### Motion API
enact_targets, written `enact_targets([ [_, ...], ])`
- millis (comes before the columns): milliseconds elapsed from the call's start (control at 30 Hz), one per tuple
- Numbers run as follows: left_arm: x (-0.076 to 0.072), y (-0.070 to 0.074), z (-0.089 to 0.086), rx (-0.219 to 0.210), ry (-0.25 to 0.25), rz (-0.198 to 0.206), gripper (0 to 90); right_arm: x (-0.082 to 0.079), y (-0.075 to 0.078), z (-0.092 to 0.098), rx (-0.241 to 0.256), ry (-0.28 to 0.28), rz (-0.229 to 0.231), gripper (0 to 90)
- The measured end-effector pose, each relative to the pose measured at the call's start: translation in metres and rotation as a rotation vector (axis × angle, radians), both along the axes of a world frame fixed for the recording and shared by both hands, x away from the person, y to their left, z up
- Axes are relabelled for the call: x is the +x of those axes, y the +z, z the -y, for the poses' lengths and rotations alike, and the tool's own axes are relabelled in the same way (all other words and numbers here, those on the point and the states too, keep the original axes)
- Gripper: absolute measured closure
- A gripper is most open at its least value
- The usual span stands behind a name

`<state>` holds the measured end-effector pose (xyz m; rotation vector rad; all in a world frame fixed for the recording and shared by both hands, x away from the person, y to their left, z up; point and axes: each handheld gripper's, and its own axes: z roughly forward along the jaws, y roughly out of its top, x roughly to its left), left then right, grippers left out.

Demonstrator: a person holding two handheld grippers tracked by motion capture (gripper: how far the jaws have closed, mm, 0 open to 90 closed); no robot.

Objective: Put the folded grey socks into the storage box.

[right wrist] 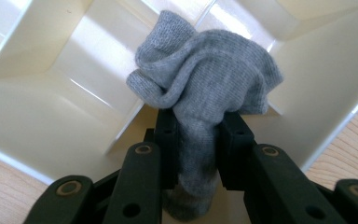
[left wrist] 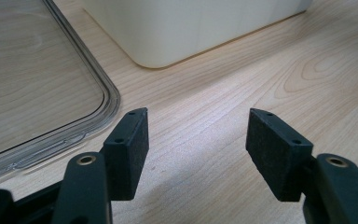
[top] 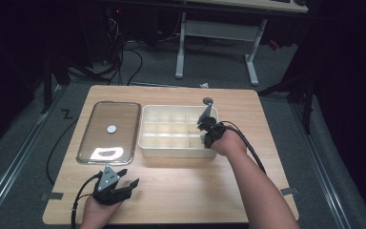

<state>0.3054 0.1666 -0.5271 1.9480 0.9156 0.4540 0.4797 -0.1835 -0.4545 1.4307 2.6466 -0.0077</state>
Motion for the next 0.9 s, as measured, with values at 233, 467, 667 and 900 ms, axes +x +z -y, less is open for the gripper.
enact_targets([
  [233,0.0,0.0,0.001,0.002,-0.005,0.003,39.9,0.001,-0.003,-0.001,-0.008,0.0,-0.005,73.5],
  [467,-0.001,0.0,0.002,0.007,-0.013,0.004,39.8,0.001,-0.006,-0.001,-0.014,0.006,-0.008,73.4],
  [667,-0.001,0.0,0.002,0.008,-0.012,0.004,39.8,0.002,-0.009,-0.001,-0.009,-0.005,-0.016,73.5],
  [900,-0.001,0.0,0.002,0.008,-0.015,0.003,39.8,0.005,-0.011,0.001,0.003,-0.014,-0.047,73.4],
])
